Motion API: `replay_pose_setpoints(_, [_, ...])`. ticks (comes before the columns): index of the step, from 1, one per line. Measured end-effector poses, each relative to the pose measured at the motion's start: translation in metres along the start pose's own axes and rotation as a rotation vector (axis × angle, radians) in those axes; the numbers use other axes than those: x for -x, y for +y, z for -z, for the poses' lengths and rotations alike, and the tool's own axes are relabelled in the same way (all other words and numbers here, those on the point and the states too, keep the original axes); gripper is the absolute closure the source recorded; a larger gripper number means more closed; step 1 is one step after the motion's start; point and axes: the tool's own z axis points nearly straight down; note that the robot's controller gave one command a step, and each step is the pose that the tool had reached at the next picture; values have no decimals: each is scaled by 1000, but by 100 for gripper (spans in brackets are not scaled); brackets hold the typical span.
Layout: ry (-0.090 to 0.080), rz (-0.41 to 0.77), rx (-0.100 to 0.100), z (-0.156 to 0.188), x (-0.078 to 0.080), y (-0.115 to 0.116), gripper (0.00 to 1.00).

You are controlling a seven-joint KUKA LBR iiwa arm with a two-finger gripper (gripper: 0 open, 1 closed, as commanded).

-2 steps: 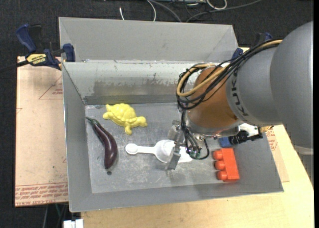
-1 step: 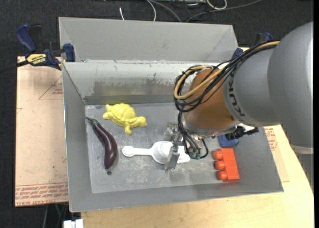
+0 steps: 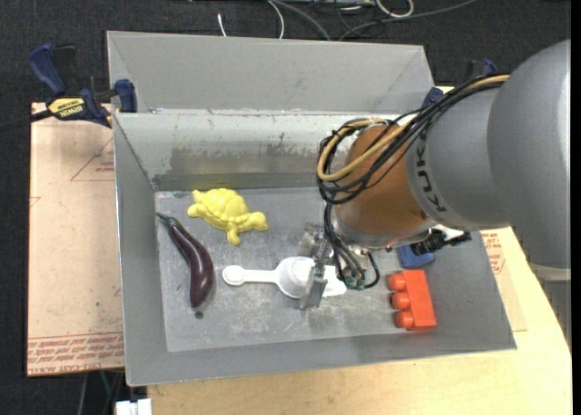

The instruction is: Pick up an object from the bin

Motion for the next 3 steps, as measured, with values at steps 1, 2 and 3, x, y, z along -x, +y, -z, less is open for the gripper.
replay_pose_setpoints(1, [4, 0, 0, 13, -1, 0, 100])
replay_pose_setpoints(2, [6, 1, 0, 36, -1, 0, 100])
replay_pose_setpoints(3, [3, 1, 1, 60, 0, 1, 100])
